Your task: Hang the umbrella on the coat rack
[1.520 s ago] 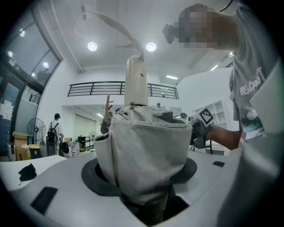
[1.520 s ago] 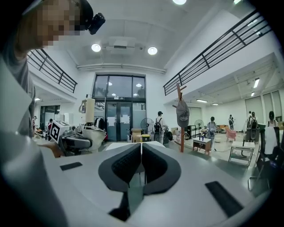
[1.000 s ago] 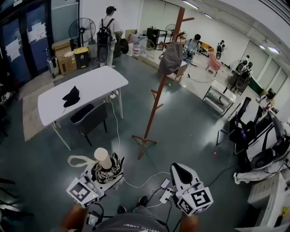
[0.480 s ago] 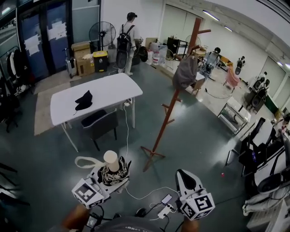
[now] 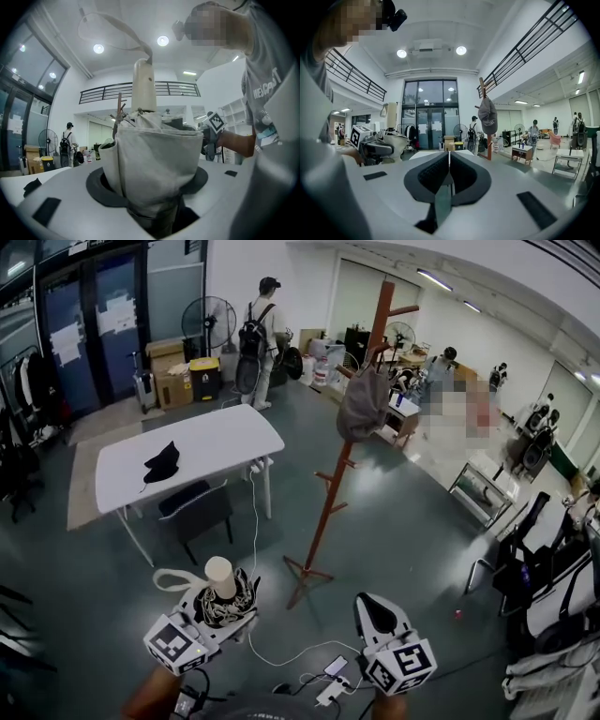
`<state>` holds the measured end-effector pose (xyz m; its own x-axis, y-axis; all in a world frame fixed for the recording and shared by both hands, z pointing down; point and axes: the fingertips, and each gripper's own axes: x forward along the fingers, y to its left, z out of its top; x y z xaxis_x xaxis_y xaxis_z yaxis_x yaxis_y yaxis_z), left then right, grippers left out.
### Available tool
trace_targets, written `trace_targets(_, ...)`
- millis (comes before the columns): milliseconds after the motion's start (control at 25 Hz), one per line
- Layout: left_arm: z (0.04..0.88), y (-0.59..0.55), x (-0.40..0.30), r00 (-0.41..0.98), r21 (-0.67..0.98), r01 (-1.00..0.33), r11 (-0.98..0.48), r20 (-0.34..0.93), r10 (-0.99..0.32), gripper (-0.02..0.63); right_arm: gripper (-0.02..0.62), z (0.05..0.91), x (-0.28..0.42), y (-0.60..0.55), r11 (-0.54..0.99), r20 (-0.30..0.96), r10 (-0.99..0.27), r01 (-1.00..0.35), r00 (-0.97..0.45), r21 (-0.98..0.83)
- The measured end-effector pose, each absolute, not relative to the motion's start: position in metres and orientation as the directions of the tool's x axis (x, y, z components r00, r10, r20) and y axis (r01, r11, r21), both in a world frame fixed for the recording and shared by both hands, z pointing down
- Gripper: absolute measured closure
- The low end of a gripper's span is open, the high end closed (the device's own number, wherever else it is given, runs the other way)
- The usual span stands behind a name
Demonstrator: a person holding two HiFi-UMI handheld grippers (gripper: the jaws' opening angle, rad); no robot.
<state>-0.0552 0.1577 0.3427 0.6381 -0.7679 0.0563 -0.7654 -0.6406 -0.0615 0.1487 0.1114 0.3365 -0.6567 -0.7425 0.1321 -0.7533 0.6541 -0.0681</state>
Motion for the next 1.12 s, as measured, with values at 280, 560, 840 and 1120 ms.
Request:
trace_targets(280, 0.34, 0.133, -0.052, 0.612, -0.065, -0.786, -0.615, 0.051, -0.789, 0.333, 0.565, 0.345, 0.155, 0.09, 0.661, 0.129, -0.734, -0.745, -0.667, -0.09)
trace_targets(560, 0.343, 0.107, -0.055, 0.634, -0.061, -0.768, -0.638, 0.065, -0.77, 0.333, 0.565, 0.348, 0.154, 0.074, 0.632, 0.137, -0.757, -0.769, -0.639, -0.099)
trace_targets(840, 0.343, 0.062, -0.069, 0.702, -0.051, -0.708, -0.704, 0.057, -0.71, 0.333, 0.565, 0.346, 0.138, 0.048, 0.559, 0.149, -0.81, -0.824, -0.567, -0.096)
trace_targets(1120, 0.354, 0.019, -0.085, 0.761, -0.028, -0.646, -0.763, 0.063, -0.646, 0.333, 0.565, 0.348, 0.113, 0.023, 0.503, 0.158, -0.845, -0.86, -0.511, -0.089)
